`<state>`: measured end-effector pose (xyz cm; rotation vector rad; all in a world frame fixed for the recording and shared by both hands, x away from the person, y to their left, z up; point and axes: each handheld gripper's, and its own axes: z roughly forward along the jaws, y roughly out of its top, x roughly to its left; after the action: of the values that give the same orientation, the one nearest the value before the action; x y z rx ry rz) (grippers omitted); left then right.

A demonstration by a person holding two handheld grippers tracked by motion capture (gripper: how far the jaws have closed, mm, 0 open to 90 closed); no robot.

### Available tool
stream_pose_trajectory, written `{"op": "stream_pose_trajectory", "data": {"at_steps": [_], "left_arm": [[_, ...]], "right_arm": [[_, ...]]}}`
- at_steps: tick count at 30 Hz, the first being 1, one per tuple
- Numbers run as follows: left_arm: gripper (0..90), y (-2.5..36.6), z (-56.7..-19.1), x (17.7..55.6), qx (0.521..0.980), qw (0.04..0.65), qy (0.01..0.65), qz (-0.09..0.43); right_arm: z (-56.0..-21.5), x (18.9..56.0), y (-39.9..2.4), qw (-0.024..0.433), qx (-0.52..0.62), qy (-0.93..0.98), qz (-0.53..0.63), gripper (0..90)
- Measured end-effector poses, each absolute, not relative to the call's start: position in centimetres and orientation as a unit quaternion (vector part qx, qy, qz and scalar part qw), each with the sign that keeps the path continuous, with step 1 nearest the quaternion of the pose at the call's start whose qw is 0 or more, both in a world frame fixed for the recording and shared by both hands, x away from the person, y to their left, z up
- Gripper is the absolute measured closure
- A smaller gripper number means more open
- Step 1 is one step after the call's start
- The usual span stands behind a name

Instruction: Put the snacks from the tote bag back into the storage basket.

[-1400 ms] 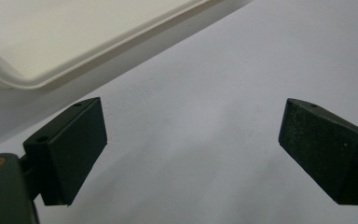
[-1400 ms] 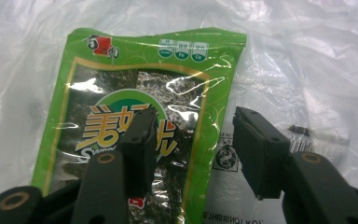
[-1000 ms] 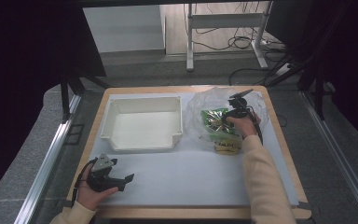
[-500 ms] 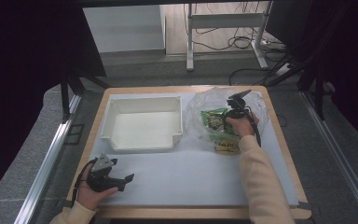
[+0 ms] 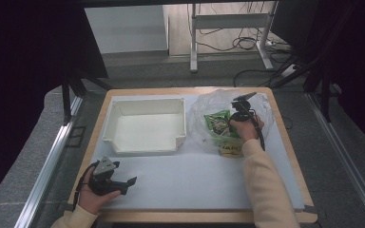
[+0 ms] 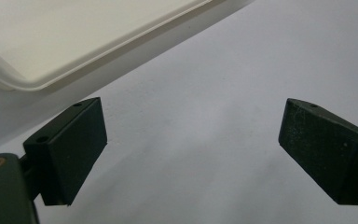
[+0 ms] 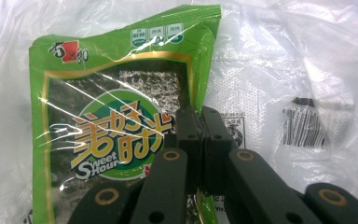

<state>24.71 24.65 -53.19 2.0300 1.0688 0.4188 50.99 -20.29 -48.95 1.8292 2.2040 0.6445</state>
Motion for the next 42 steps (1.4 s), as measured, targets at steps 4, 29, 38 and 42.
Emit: {"op": "stream_pose_trajectory", "data": {"at_steps": [4, 29, 38, 42], "left_arm": [[7.9, 24.7, -53.2, 24.7, 0.800, 0.394, 0.422, 0.166], [7.9, 24.7, -53.2, 24.7, 0.800, 0.394, 0.422, 0.166], [7.9, 24.7, -53.2, 24.7, 0.800, 0.393, 0.422, 0.167], [7.9, 24.7, -53.2, 24.7, 0.800, 0.393, 0.422, 0.166]], "right_arm": [[-48.9, 50.9, -20.3, 0.103, 0.620, 0.745, 0.224, 88.4], [-45.8, 49.4, -21.8, 0.104, 0.612, 0.727, 0.293, 89.5], [-44.6, 48.8, -22.7, 0.109, 0.609, 0.717, 0.321, 89.6], [-44.2, 48.5, -23.0, 0.108, 0.607, 0.713, 0.333, 89.6]]}}
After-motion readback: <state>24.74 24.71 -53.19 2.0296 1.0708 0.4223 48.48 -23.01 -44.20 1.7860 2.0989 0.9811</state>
